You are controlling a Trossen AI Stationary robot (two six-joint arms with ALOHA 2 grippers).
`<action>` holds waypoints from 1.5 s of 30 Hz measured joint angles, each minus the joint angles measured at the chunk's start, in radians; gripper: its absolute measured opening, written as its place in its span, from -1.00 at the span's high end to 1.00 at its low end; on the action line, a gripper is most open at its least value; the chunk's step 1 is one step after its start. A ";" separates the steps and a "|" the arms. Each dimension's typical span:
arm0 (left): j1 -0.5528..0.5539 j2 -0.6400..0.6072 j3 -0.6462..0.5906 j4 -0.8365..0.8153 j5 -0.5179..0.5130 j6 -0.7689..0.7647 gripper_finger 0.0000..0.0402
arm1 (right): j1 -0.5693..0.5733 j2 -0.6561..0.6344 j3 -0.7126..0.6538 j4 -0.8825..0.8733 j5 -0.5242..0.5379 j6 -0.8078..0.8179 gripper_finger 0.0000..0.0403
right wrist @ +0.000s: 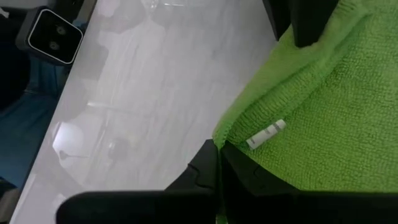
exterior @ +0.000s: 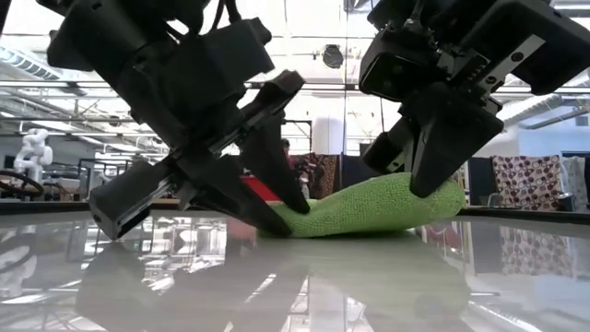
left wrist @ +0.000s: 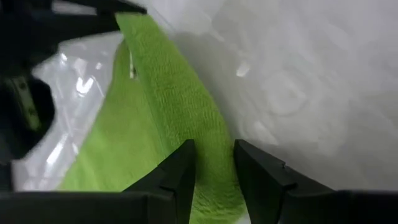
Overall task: Roll towel
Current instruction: Roll the green towel on the table
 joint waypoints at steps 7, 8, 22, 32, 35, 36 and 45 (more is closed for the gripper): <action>-0.003 0.001 -0.001 -0.031 -0.054 -0.092 0.40 | 0.000 -0.001 0.000 0.000 0.000 -0.006 1.00; -0.005 0.002 -0.002 -0.031 -0.064 -0.100 0.40 | 0.000 -0.001 0.000 0.000 0.000 -0.006 1.00; -0.055 -0.022 -0.005 -0.036 -0.109 -0.039 0.40 | 0.000 -0.002 0.000 0.001 0.000 -0.011 1.00; -0.054 -0.022 -0.005 -0.036 -0.170 -0.062 -0.09 | 0.000 -0.002 0.001 0.002 0.000 -0.010 1.00; -0.045 -0.022 -0.005 -0.036 -0.169 -0.102 -0.23 | 0.000 -0.002 0.001 0.002 0.000 -0.010 1.00; -0.042 -0.022 -0.005 -0.037 -0.169 -0.120 -0.25 | 0.000 -0.002 0.001 0.002 0.000 -0.010 1.00; -0.031 -0.023 -0.005 -0.041 -0.105 -0.152 0.06 | 0.000 -0.002 0.001 0.002 0.000 -0.003 1.00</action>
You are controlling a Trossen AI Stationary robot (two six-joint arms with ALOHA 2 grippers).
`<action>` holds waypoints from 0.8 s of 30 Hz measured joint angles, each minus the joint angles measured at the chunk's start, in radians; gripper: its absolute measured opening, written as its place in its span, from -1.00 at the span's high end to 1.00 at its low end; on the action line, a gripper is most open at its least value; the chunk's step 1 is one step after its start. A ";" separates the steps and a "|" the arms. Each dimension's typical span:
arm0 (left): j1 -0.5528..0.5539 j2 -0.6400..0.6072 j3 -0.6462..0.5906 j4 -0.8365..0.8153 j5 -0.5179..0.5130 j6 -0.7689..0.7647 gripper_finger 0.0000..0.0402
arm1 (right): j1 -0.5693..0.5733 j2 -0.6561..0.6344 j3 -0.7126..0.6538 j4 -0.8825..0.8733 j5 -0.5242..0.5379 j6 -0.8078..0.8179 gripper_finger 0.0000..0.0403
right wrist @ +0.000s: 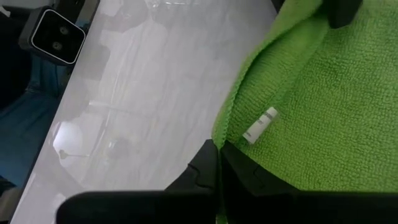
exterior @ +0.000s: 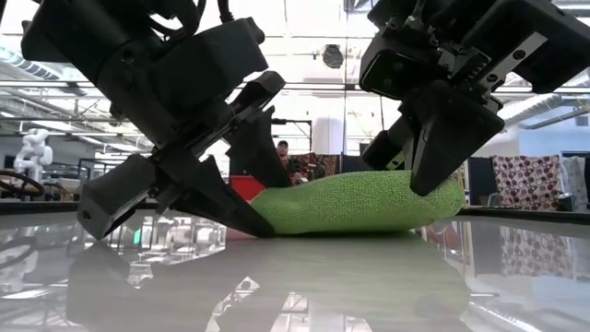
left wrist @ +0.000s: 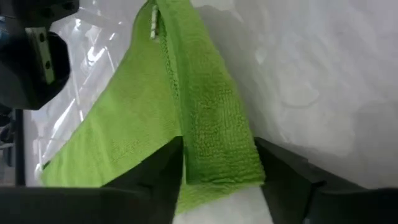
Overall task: Roll towel
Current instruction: Roll the green towel on the table
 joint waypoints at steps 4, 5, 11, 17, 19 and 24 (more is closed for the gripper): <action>-0.001 0.000 0.001 -0.015 0.017 -0.001 0.31 | 0.000 0.000 0.000 0.000 0.000 0.000 1.00; -0.001 0.000 0.001 -0.023 0.020 -0.001 0.37 | 0.000 0.000 0.000 0.000 0.000 0.000 1.00; -0.002 -0.001 0.002 -0.049 0.065 -0.002 0.58 | 0.000 0.000 0.000 0.002 0.001 0.000 1.00; 0.014 -0.002 0.001 -0.053 0.119 -0.073 0.82 | 0.000 0.000 0.000 0.001 0.005 0.000 1.00; 0.025 -0.003 0.001 -0.054 0.158 -0.112 0.93 | 0.000 0.000 0.000 -0.006 0.007 0.000 1.00; 0.065 -0.003 0.001 -0.053 0.281 -0.214 0.96 | 0.000 0.000 0.001 -0.029 0.010 0.000 1.00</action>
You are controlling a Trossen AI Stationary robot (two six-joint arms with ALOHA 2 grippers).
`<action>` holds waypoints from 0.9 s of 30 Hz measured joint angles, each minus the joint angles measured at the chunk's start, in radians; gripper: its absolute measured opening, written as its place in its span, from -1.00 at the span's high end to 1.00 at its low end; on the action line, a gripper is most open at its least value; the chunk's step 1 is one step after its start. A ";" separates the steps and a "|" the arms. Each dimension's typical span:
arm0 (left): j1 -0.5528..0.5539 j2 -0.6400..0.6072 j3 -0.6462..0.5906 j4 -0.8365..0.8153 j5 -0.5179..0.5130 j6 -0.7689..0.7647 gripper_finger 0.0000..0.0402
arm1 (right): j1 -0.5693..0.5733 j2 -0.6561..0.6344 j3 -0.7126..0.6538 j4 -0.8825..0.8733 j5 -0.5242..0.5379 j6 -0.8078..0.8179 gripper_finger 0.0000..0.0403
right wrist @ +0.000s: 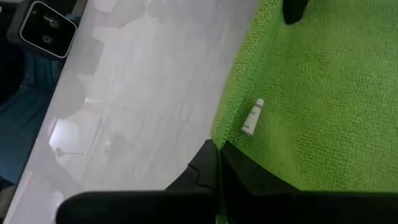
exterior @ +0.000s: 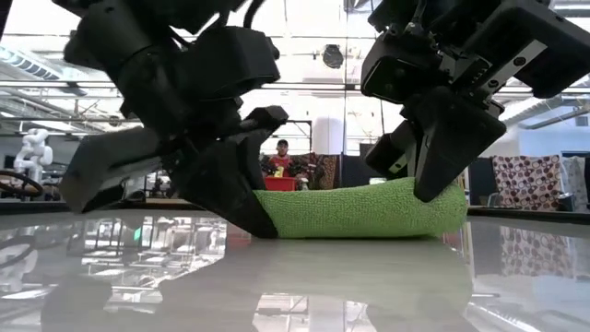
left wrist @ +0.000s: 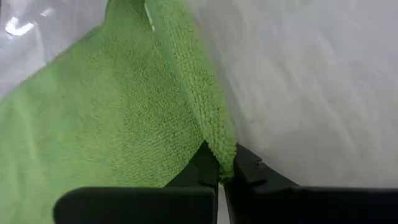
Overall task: Roll towel
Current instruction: Roll the green towel on the table
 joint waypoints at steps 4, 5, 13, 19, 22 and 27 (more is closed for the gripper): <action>0.037 0.000 0.000 0.004 0.104 -0.071 0.98 | 0.001 0.000 0.000 -0.009 0.028 -0.006 0.98; 0.047 0.000 0.000 0.005 0.128 -0.090 0.98 | 0.007 0.000 0.000 -0.011 0.057 -0.019 0.94; 0.117 0.002 0.000 0.015 0.329 -0.204 0.99 | 0.099 -0.024 0.000 -0.089 0.342 -0.145 0.19; 0.174 0.002 0.001 0.028 0.477 -0.290 0.99 | 0.188 -0.024 0.000 -0.121 0.500 -0.195 -0.27; 0.196 0.003 0.001 0.031 0.527 -0.331 0.99 | 0.230 -0.024 0.000 -0.118 0.555 -0.193 -0.30; 0.218 0.004 0.000 0.039 0.575 -0.392 0.99 | 0.284 -0.024 0.000 -0.120 0.654 -0.131 -0.29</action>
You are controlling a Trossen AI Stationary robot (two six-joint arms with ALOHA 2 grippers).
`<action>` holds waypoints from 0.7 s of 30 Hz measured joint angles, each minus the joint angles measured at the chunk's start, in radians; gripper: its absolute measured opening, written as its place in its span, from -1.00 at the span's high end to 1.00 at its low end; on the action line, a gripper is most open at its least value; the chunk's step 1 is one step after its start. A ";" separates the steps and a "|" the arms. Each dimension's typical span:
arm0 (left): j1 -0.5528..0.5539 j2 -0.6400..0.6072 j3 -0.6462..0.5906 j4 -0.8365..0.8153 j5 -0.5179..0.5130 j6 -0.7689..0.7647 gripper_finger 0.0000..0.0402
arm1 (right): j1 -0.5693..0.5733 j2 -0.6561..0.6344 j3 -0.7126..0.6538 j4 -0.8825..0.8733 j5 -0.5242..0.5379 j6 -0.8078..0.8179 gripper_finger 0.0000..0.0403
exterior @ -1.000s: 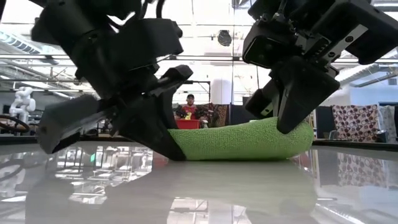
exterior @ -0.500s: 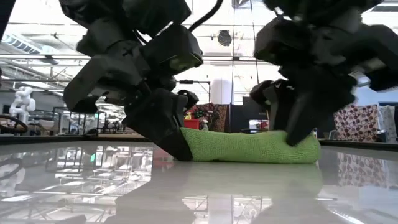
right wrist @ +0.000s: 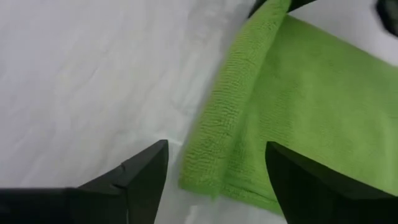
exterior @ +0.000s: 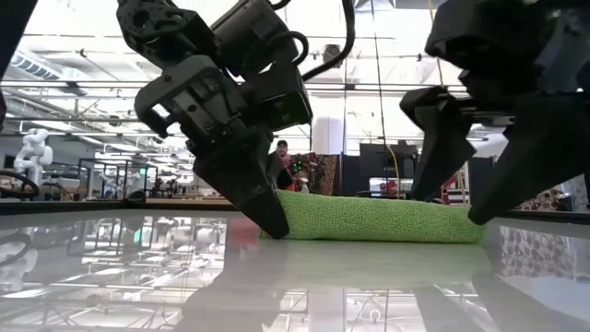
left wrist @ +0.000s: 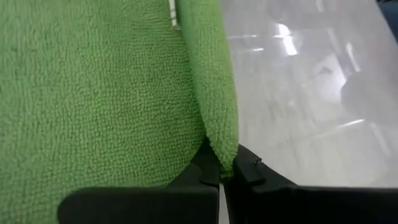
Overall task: Roll towel
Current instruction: Roll the green towel on the table
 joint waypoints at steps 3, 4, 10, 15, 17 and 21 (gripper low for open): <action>0.010 0.000 -0.001 -0.001 0.023 -0.030 0.99 | 0.025 0.000 0.000 -0.003 0.073 0.019 -0.28; 0.012 0.000 -0.001 -0.002 0.027 -0.041 0.99 | 0.034 0.000 0.000 -0.002 0.089 0.018 -0.27; 0.023 0.001 -0.003 0.016 0.064 -0.087 1.00 | 0.063 0.047 0.000 0.011 0.105 0.039 -0.08; 0.031 0.003 -0.003 0.040 0.089 -0.104 1.00 | 0.068 0.081 0.000 0.024 0.133 0.061 0.08; 0.034 0.003 -0.003 0.040 0.092 -0.111 1.00 | 0.068 0.083 0.001 0.025 0.155 0.067 0.12; 0.039 0.003 -0.003 0.044 0.100 -0.128 1.00 | 0.063 0.085 0.001 0.031 0.180 0.053 0.27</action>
